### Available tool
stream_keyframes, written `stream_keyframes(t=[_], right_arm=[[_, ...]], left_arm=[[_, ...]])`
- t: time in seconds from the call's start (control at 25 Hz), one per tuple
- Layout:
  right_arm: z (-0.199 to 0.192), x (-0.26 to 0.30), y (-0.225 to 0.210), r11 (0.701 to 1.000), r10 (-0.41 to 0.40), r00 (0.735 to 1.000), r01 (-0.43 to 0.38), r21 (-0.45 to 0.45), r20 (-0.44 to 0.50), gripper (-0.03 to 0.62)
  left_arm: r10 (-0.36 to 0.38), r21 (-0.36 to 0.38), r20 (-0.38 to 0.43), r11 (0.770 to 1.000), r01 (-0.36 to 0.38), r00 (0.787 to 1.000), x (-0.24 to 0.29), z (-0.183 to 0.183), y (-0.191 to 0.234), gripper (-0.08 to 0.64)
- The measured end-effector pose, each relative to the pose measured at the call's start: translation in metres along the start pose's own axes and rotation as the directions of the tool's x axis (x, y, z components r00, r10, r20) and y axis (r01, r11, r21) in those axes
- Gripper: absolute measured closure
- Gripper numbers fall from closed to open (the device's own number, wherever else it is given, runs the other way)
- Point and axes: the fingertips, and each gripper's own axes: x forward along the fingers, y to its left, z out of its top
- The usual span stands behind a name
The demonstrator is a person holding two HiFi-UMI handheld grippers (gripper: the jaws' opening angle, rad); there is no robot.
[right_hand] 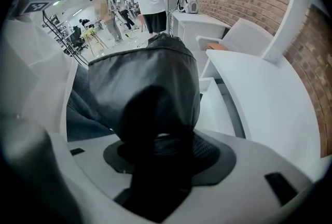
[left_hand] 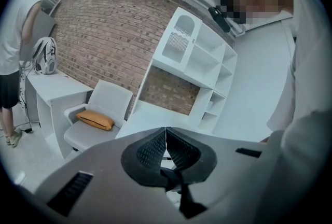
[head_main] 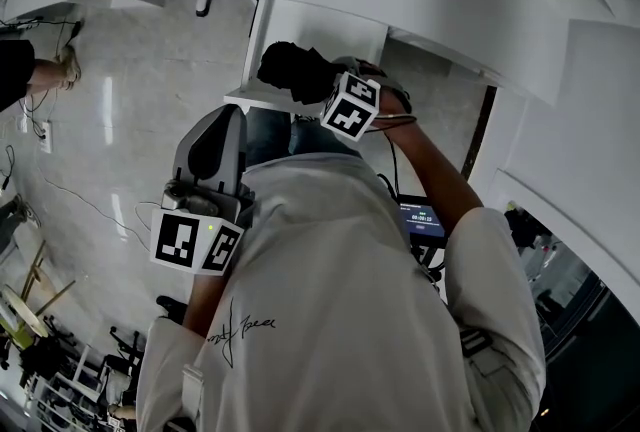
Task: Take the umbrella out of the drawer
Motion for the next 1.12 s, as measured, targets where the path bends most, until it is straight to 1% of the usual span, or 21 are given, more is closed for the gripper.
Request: stream_keyframes(t=[0.28,0.76,1.12], right_arm=[[0.003,-0.017,0.005,0.999,-0.001,1.000,0.001,-0.035,0.015,0.344],[0.012,-0.043,0.009,1.000,-0.006,0.999,0.006,0.002,0.051,0.344],[0.014,-0.063,0.003,0.999,-0.038,0.996,0.036,0.022,0.076,0.344]], left_arm=[[0.000,0.015,0.017,1.000,-0.001,1.000,-0.004,0.006,-0.001,0.543],[-0.008,0.020,0.035,1.000,0.007,0.999,-0.006,0.010,-0.003,0.543],[-0.003,0.024,0.062,1.000,0.002,0.998,-0.002,0.019,0.001,0.543]])
